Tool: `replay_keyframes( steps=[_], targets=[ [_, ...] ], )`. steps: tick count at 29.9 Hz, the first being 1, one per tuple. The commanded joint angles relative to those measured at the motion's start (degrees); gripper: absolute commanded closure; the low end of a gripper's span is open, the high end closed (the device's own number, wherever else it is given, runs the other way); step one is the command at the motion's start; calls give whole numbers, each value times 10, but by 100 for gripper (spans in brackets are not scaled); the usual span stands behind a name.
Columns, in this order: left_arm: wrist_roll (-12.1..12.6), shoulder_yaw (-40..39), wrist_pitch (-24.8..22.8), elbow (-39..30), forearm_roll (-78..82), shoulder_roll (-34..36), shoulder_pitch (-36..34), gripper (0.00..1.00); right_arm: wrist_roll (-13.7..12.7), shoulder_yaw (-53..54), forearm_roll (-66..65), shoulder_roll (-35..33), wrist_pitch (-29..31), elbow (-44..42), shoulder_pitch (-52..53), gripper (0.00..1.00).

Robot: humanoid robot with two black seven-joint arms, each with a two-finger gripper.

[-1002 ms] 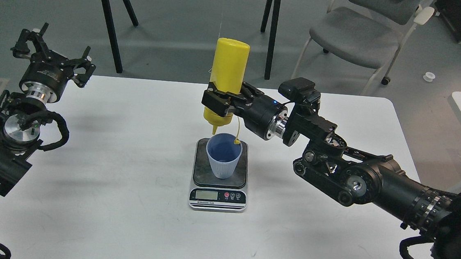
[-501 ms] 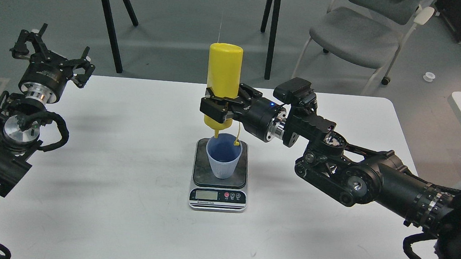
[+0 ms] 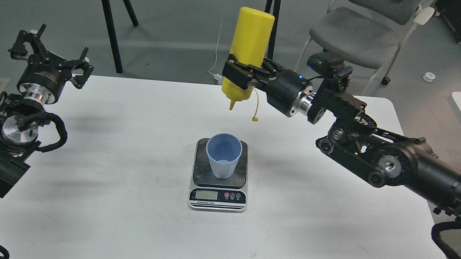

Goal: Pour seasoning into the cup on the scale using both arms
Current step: 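Turn the bottle upright and carry it back beside the scale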

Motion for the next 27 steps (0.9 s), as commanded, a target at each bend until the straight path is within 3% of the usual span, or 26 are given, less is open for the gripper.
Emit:
replay_keyframes(
  steps=[1,11,18,27],
  targets=[
    [0,1,0,0,1,-3,0,0,0,16,141,-66,16,27,-3,73],
    [-1,4,0,-1,1,-8,-2,0,0,55,530,-150,52,44,-41,73],
    [-1,2,0,0,0,-5,-3,0,-4,140,681,-146,132,45,-157,74],
    [-3,5,0,0,1,-24,-3,0,-5,281,847,-88,226,54,-313,74]
  ],
)
